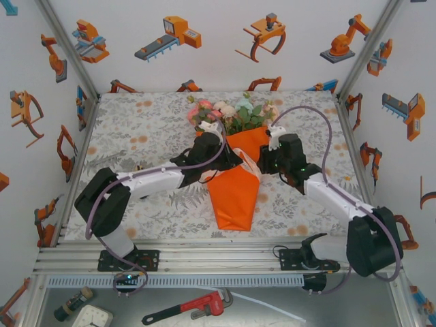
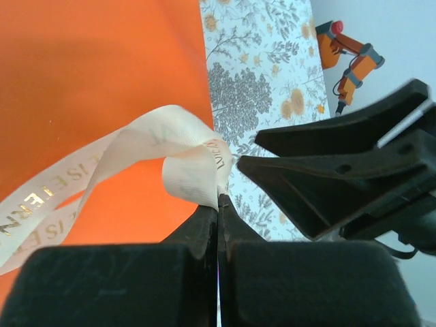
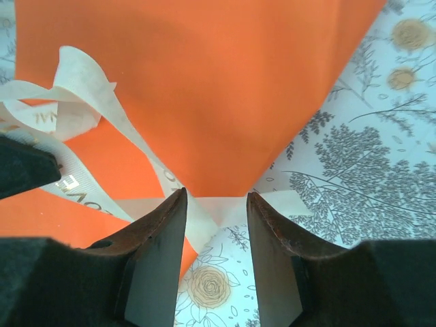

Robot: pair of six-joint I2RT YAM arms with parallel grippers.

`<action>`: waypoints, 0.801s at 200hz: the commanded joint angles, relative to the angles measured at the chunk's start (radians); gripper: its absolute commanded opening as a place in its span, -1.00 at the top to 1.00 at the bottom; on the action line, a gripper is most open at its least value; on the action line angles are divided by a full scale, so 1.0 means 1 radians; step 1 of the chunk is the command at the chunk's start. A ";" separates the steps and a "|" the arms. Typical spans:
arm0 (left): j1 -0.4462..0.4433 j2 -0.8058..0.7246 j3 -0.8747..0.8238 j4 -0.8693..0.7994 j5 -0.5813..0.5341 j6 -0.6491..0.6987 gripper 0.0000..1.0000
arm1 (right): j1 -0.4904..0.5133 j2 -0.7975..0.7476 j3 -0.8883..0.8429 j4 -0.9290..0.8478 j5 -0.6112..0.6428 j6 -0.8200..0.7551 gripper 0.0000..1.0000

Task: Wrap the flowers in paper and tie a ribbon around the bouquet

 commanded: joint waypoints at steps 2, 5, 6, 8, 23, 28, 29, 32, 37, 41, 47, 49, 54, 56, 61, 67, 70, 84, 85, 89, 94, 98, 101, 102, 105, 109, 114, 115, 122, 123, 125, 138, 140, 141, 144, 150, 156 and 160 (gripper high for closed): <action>0.033 0.025 0.075 -0.351 0.111 -0.082 1.00 | -0.004 -0.129 -0.029 -0.011 -0.010 0.019 0.23; 0.037 0.026 0.084 -0.367 0.115 -0.086 1.00 | -0.002 -0.149 -0.039 -0.009 -0.031 0.017 0.25; 0.037 0.026 0.086 -0.373 0.115 -0.087 1.00 | -0.001 -0.154 -0.042 -0.007 -0.037 0.016 0.25; 0.039 0.025 0.090 -0.383 0.115 -0.088 1.00 | 0.002 -0.166 -0.049 -0.004 -0.046 0.014 0.26; 0.043 -0.004 0.095 -0.409 0.091 -0.099 1.00 | 0.044 -0.253 -0.126 0.062 -0.136 -0.039 0.26; 0.045 -0.015 0.087 -0.395 0.090 -0.100 1.00 | 0.057 -0.280 -0.165 0.099 -0.180 -0.070 0.25; 0.046 -0.017 0.086 -0.393 0.092 -0.100 1.00 | 0.062 -0.286 -0.173 0.109 -0.186 -0.077 0.25; 0.048 -0.021 0.082 -0.386 0.096 -0.103 1.00 | 0.070 -0.301 -0.194 0.129 -0.198 -0.091 0.24; 0.052 -0.030 0.079 -0.373 0.110 -0.106 1.00 | 0.085 -0.319 -0.225 0.166 -0.207 -0.109 0.22; 0.054 -0.033 0.077 -0.364 0.119 -0.107 1.00 | 0.093 -0.331 -0.245 0.193 -0.209 -0.119 0.20; 0.057 -0.039 0.079 -0.360 0.127 -0.107 1.00 | 0.101 -0.336 -0.263 0.226 -0.214 -0.131 0.18; 0.057 -0.040 0.079 -0.359 0.128 -0.107 1.00 | 0.104 -0.333 -0.265 0.235 -0.215 -0.134 0.17; 0.058 -0.042 0.081 -0.361 0.129 -0.107 1.00 | 0.110 -0.325 -0.267 0.252 -0.219 -0.140 0.17; 0.058 -0.043 0.082 -0.361 0.129 -0.107 1.00 | 0.112 -0.320 -0.266 0.258 -0.223 -0.142 0.17; 0.057 -0.046 0.080 -0.361 0.129 -0.108 1.00 | 0.118 -0.306 -0.265 0.282 -0.233 -0.144 0.16; 0.058 -0.049 0.078 -0.361 0.126 -0.111 1.00 | 0.125 -0.281 -0.263 0.310 -0.250 -0.148 0.15; 0.058 -0.050 0.076 -0.359 0.123 -0.112 1.00 | 0.130 -0.267 -0.262 0.324 -0.256 -0.153 0.15; 0.058 -0.050 0.072 -0.347 0.128 -0.118 1.00 | 0.144 -0.203 -0.262 0.389 -0.283 -0.167 0.10; 0.059 -0.049 0.072 -0.347 0.128 -0.118 1.00 | 0.145 -0.197 -0.261 0.393 -0.286 -0.168 0.09; 0.059 -0.049 0.072 -0.346 0.130 -0.119 1.00 | 0.147 -0.180 -0.263 0.412 -0.295 -0.169 -0.20; 0.059 -0.050 0.072 -0.340 0.133 -0.122 1.00 | 0.149 -0.157 -0.266 0.437 -0.306 -0.174 -0.59; 0.058 -0.050 0.072 -0.335 0.136 -0.123 1.00 | 0.149 -0.141 -0.268 0.458 -0.309 -0.178 -0.63; 0.059 -0.051 0.072 -0.330 0.139 -0.124 1.00 | 0.149 -0.127 -0.270 0.471 -0.313 -0.181 -0.64; 0.059 -0.050 0.072 -0.330 0.139 -0.125 1.00 | 0.149 -0.122 -0.270 0.476 -0.316 -0.181 -0.64; 0.059 -0.051 0.072 -0.328 0.140 -0.127 1.00 | 0.149 -0.109 -0.270 0.486 -0.322 -0.186 -0.64; 0.060 -0.053 0.073 -0.327 0.139 -0.129 1.00 | 0.149 -0.093 -0.266 0.496 -0.333 -0.192 -0.63; 0.061 -0.053 0.073 -0.321 0.144 -0.130 1.00 | 0.150 -0.074 -0.264 0.507 -0.331 -0.194 -0.61; 0.061 -0.054 0.073 -0.320 0.144 -0.130 1.00 | 0.150 -0.071 -0.264 0.510 -0.329 -0.194 -0.61; 0.062 -0.055 0.076 -0.314 0.150 -0.129 1.00 | 0.150 -0.045 -0.264 0.526 -0.306 -0.185 -0.60; 0.061 -0.055 0.076 -0.314 0.152 -0.129 1.00 | 0.150 -0.040 -0.264 0.528 -0.302 -0.186 -0.60; 0.062 -0.056 0.078 -0.314 0.153 -0.131 1.00 | 0.150 -0.033 -0.263 0.531 -0.295 -0.186 -0.60; 0.062 -0.059 0.080 -0.306 0.158 -0.130 1.00 | 0.150 0.010 -0.256 0.550 -0.254 -0.185 -0.46; 0.062 -0.059 0.078 -0.305 0.159 -0.130 1.00 | 0.150 0.015 -0.256 0.555 -0.246 -0.181 -0.43; 0.062 -0.059 0.078 -0.304 0.159 -0.131 1.00 | 0.150 0.019 -0.255 0.557 -0.242 -0.180 -0.42; 0.064 -0.060 0.078 -0.302 0.158 -0.131 1.00 | 0.151 0.027 -0.254 0.563 -0.232 -0.174 -0.38; 0.064 -0.061 0.076 -0.299 0.160 -0.135 1.00 | 0.150 0.039 -0.247 0.567 -0.232 -0.168 -0.28; 0.066 -0.060 0.074 -0.292 0.164 -0.136 1.00 | 0.150 0.043 -0.241 0.568 -0.247 -0.163 -0.07; 0.068 -0.061 0.072 -0.284 0.168 -0.135 1.00 | 0.150 0.043 -0.236 0.565 -0.259 -0.160 0.16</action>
